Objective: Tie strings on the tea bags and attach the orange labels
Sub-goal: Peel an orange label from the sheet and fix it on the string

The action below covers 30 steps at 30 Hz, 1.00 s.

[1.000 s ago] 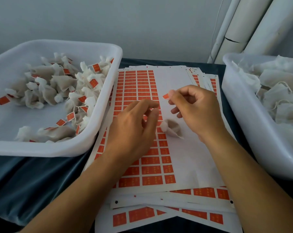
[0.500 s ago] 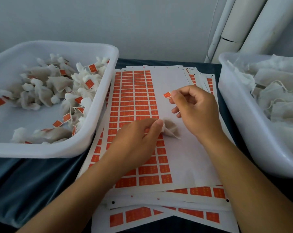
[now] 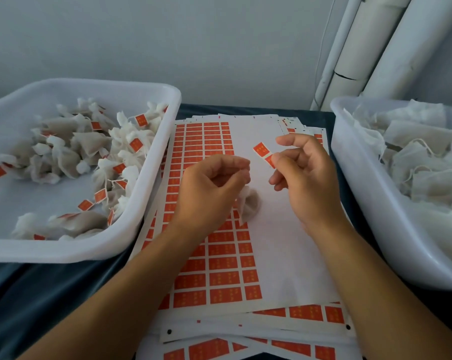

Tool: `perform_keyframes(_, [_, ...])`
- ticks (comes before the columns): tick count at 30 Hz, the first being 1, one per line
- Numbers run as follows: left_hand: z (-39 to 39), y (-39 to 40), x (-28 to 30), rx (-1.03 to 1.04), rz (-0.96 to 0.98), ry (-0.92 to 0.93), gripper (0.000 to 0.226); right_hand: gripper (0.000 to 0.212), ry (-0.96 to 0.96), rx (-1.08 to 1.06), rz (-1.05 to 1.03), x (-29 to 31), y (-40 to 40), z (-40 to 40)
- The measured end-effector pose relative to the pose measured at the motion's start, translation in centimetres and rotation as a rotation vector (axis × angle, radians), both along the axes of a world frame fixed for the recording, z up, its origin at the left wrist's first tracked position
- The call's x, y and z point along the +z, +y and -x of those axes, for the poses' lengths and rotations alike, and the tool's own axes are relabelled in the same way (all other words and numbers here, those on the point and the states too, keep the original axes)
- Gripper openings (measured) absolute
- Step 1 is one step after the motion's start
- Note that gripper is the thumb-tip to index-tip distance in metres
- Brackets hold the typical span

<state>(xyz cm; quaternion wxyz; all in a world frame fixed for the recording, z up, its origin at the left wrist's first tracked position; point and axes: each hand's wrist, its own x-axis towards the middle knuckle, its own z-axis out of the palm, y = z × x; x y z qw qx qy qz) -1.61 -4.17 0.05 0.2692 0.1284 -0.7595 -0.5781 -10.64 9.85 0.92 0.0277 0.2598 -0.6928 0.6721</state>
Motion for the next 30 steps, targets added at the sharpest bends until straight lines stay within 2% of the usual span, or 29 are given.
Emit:
perform_keyframes(6, [-0.9,-0.3,-0.6,-0.074,-0.002,-0.027,0.026,0.019,0.018,0.207,0.036,0.5,0.5,0.0])
perform_keyframes(11, [-1.2,-0.3,-0.3,-0.190,-0.013,-0.050,0.032,0.022,0.105,0.380,-0.101,0.8,0.8,-0.3])
perform_keyframes(14, [-1.4,-0.4,-0.2,-0.237,0.026,-0.051,0.038,0.022,0.163,0.365,-0.210,0.6,0.9,-0.4])
perform_keyframes(20, [-1.4,-0.4,-0.3,-0.257,0.036,-0.024,0.042,0.024,0.205,0.324,-0.290,0.5,1.0,-0.4])
perform_keyframes(30, [-1.4,-0.3,-0.6,-0.290,-0.042,-0.009,0.037,0.023,0.234,0.280,-0.315,0.8,0.9,-0.6])
